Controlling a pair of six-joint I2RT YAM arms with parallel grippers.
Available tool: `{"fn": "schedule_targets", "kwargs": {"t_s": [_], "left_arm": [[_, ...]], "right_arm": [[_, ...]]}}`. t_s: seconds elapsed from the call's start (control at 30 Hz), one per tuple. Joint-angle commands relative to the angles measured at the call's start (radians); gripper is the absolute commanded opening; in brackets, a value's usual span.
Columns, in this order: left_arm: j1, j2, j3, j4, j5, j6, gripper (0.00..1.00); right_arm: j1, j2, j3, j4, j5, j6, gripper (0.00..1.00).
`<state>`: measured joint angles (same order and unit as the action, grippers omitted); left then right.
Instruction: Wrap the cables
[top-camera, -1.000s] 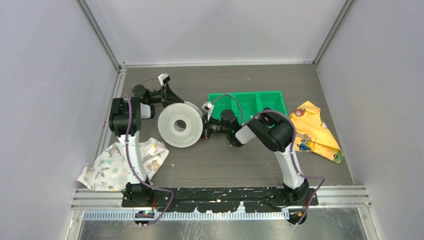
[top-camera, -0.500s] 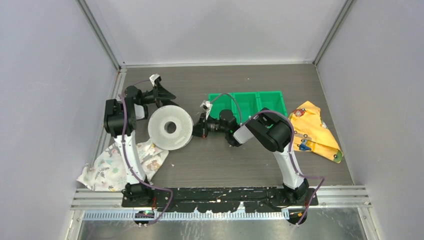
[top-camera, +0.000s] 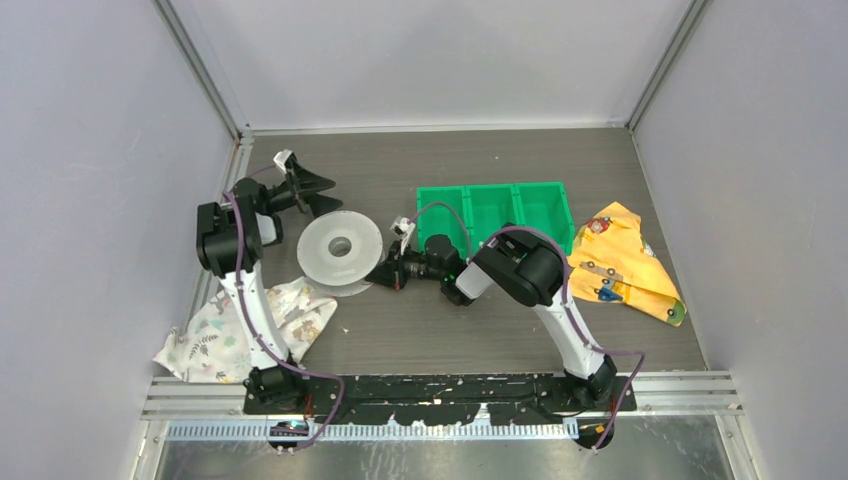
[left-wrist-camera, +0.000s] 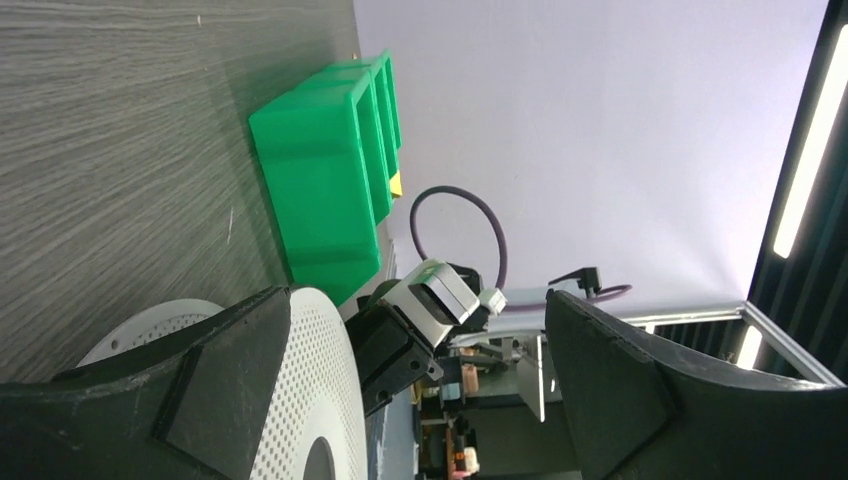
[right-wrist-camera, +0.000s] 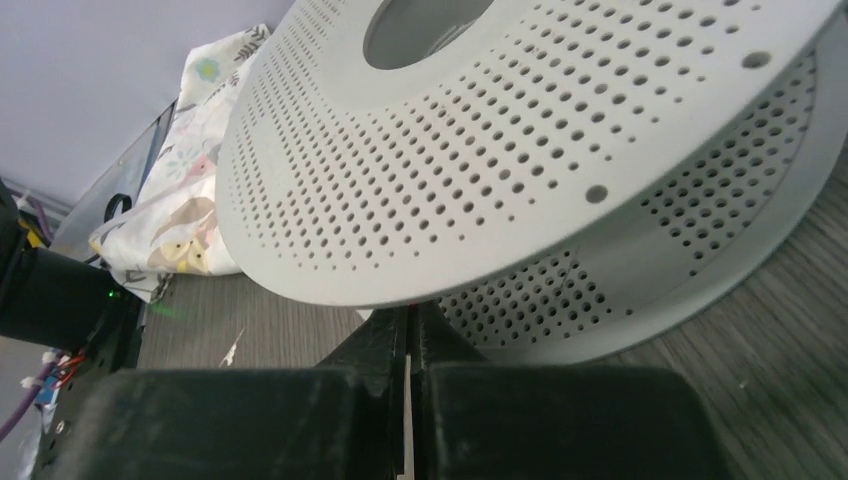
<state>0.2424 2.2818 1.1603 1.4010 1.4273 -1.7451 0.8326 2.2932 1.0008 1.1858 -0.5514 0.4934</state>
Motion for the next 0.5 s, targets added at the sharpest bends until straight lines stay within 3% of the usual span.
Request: {"fn": "schedule_targets", "kwargs": {"t_s": [0.0, 0.1, 0.2, 0.27, 0.37, 0.4, 0.47], "left_arm": [[0.024, -0.007, -0.016, 0.017, -0.06, 0.039, 1.0], [0.047, -0.04, -0.02, -0.056, -0.093, 0.117, 1.0], [0.063, -0.128, -0.023, -0.331, -0.13, 0.351, 1.0], [0.064, -0.211, -0.001, -0.687, -0.17, 0.634, 1.0], [0.031, -0.321, 0.193, -1.644, -0.39, 1.284, 1.0], [0.012, -0.332, 0.263, -1.819, -0.454, 1.419, 1.0], [-0.001, -0.337, 0.34, -1.975, -0.516, 1.512, 1.0]], "right_arm": [[0.01, -0.017, 0.012, 0.085, 0.088, -0.049, 0.01], [0.016, -0.024, 0.008, 0.082, 0.113, -0.06, 0.01], [0.02, -0.029, 0.009, 0.077, 0.13, -0.062, 0.01], [0.024, -0.03, 0.012, 0.068, 0.134, -0.066, 0.01], [0.027, -0.037, 0.011, 0.048, 0.145, -0.086, 0.01], [0.027, -0.041, 0.01, 0.04, 0.148, -0.096, 0.01], [0.03, -0.048, 0.007, 0.027, 0.156, -0.114, 0.02]]}}
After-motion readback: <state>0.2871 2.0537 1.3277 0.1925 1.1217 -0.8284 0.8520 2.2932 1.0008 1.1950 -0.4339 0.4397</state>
